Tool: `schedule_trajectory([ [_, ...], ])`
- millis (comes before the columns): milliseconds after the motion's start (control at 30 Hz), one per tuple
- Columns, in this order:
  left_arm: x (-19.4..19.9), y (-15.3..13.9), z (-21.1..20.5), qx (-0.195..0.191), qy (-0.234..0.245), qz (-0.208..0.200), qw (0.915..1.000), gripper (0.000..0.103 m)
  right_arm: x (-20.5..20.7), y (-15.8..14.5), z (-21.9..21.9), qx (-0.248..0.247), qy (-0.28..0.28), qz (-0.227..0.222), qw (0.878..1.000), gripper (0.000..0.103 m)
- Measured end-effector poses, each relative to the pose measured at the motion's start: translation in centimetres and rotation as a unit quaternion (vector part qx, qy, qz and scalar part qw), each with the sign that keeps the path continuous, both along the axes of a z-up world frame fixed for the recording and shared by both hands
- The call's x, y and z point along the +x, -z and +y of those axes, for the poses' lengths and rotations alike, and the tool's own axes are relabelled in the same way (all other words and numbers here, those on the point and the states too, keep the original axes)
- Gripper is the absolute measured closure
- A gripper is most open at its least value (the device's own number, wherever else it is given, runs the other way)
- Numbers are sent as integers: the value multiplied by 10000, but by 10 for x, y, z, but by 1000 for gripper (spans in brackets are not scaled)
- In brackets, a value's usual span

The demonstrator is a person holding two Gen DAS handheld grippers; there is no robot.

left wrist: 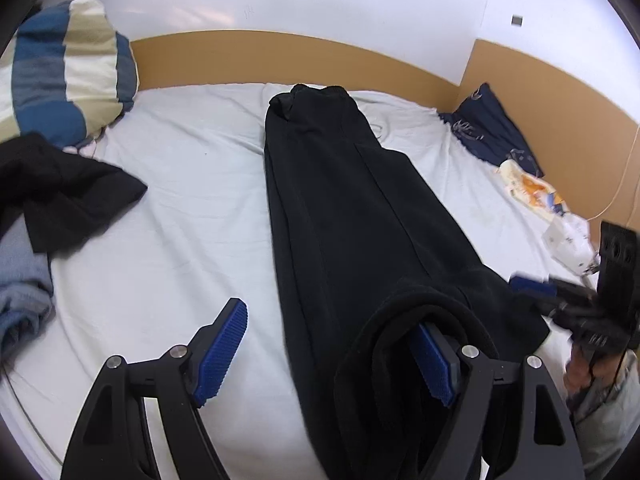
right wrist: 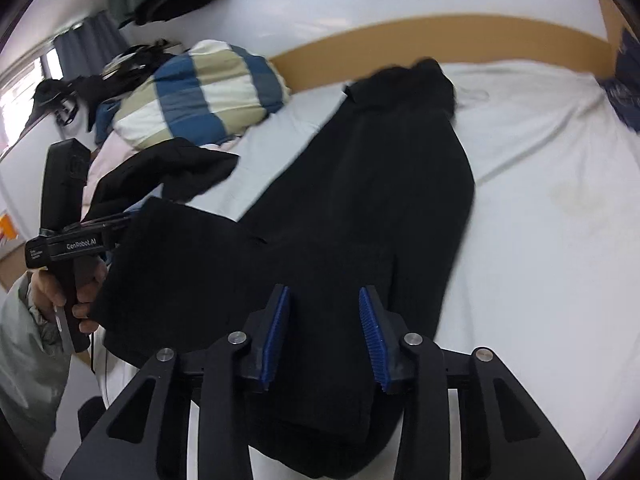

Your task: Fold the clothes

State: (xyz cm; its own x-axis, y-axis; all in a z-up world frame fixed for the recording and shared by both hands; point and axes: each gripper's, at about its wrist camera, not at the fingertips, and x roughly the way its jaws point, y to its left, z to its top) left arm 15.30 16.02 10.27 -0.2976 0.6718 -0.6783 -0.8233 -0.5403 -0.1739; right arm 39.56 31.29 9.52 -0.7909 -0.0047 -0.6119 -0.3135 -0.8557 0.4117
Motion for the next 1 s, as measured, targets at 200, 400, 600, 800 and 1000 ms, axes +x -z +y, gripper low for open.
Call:
schedule_trajectory([
  [200,-13,10,27,204,10,-78,9998,23,23,20,28,-1427,-221,649,9874,56],
  [400,-8,13,-1,101,-270,-24,9996,23,-35,26,34,-1683,-589,337,9834,66],
  [600,-1,16,-10,127,-497,13,9987,23,10,4,11,-1172,-43,608,9912,91],
  [800,15,22,33,119,-174,561,9982,14,43,-7,-39,-491,529,569,9958,90],
  [1000,-8,46,25,171,-85,9,9998,14,16,16,-25,-730,466,134,9962,83],
])
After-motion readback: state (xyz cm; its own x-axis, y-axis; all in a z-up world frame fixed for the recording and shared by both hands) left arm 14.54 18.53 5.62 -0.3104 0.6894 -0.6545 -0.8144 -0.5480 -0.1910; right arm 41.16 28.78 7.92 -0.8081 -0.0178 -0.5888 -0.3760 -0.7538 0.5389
